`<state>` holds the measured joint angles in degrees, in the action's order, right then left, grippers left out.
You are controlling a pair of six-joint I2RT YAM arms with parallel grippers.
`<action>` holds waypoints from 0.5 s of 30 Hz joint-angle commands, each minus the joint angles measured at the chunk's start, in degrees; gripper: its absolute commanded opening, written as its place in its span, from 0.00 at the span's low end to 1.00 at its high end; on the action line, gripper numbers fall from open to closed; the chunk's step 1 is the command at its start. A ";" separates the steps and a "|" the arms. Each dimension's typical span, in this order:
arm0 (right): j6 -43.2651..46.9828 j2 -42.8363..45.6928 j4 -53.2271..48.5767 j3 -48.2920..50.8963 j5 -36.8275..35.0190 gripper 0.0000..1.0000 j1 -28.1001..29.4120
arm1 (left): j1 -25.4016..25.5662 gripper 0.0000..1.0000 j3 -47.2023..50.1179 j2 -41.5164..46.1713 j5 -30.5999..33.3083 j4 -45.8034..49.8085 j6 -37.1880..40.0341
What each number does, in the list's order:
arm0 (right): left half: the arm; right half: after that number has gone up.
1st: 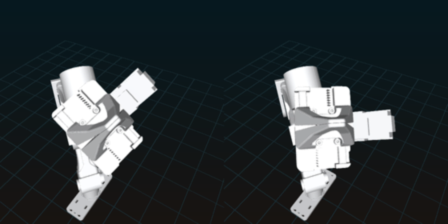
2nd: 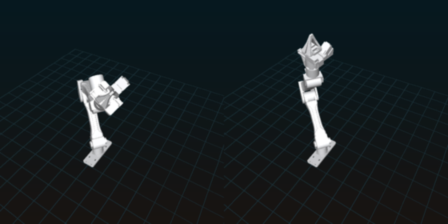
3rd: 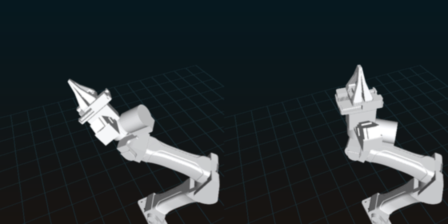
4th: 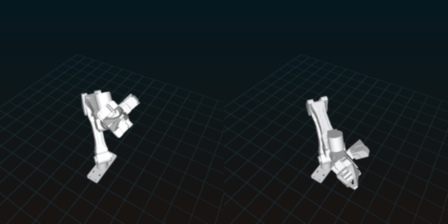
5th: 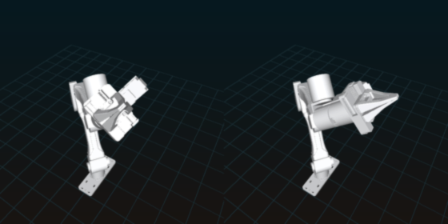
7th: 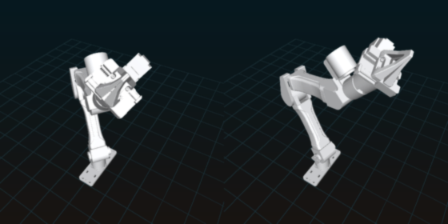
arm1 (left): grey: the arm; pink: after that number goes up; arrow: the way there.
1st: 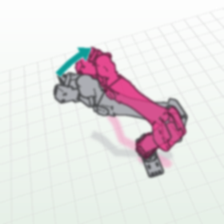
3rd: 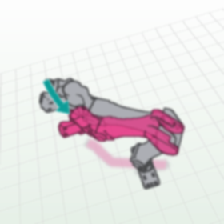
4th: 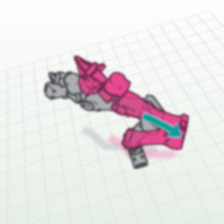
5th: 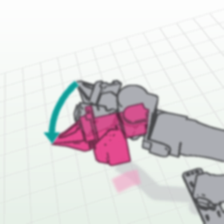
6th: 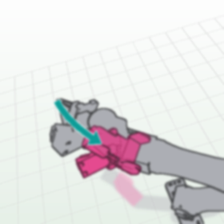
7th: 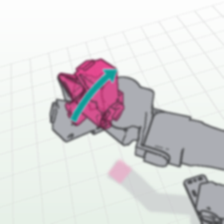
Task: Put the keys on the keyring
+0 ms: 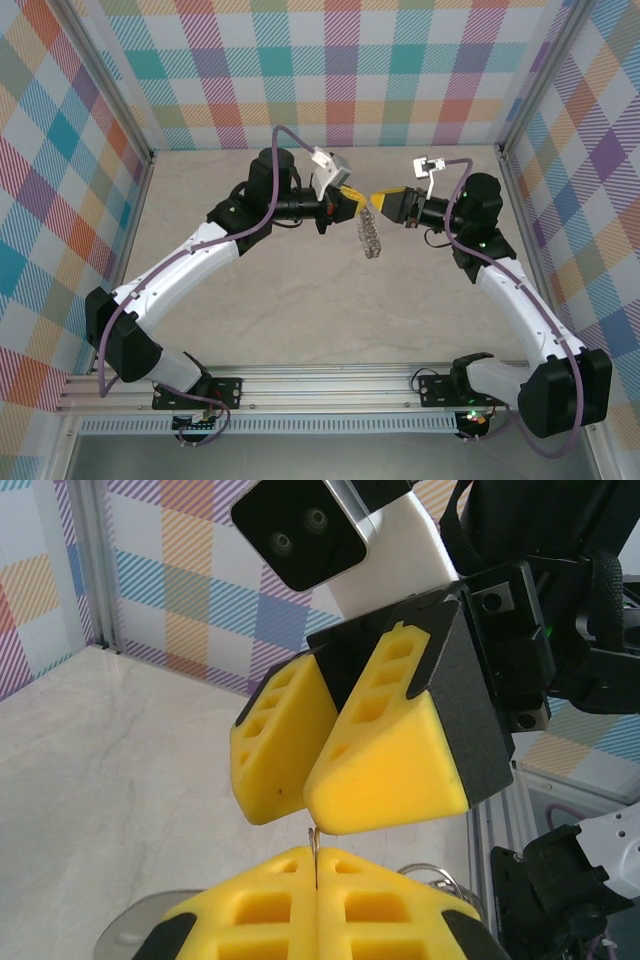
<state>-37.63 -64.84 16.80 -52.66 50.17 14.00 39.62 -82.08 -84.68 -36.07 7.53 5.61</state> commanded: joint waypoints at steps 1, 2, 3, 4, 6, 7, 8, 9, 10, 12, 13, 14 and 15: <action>1.15 -0.46 2.02 -1.56 1.46 0.34 0.67 | 0.20 0.00 -2.52 0.07 -2.07 -1.68 0.37; 1.24 -0.55 2.23 -1.56 1.89 0.34 0.76 | 0.17 0.00 -2.56 0.05 -2.06 -1.72 0.37; 1.25 -0.60 2.27 -1.57 2.36 0.34 0.79 | 0.23 0.00 -2.67 -0.04 -1.99 -1.73 0.37; 1.37 -0.60 2.23 -1.56 2.61 0.34 0.88 | 0.29 0.00 -2.73 -0.06 -1.92 -1.73 0.37; 1.61 -0.58 2.19 -1.52 3.28 0.34 1.11 | 0.32 0.00 -2.73 -0.14 -1.89 -1.72 0.33; 1.68 -0.49 2.18 -1.48 3.55 0.34 1.11 | 0.35 0.00 -2.85 -0.22 -1.72 -1.71 0.28; 1.83 -0.40 2.12 -1.41 3.67 0.35 1.20 | 0.35 0.00 -2.90 -0.30 -1.67 -1.65 0.28; 2.00 -0.29 2.14 -1.21 3.67 0.34 1.16 | 0.46 0.00 -3.06 -0.31 -1.59 -1.49 0.28; 2.07 -0.21 1.99 -1.21 3.66 0.34 1.15 | 0.46 0.00 -3.07 -0.39 -1.63 -1.55 0.30; 2.21 -0.20 1.73 -1.12 3.54 0.33 1.23 | 0.52 0.00 -3.09 -0.40 -1.71 -1.50 0.35; 2.29 -0.22 1.63 -1.07 3.29 0.32 1.28 | 0.55 0.00 -3.12 -0.42 -1.72 -1.53 0.29; 2.29 -0.33 1.59 -1.04 2.99 0.31 1.29 | 0.59 0.00 -3.12 -0.52 -1.80 -1.50 0.35; 2.32 -0.44 1.76 -1.11 2.83 0.29 1.23 | 0.61 0.00 -3.14 -0.48 -1.90 -1.47 0.36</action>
<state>-36.71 -65.17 17.08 -52.73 52.14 15.03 39.72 -82.70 -85.01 -36.40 7.51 5.61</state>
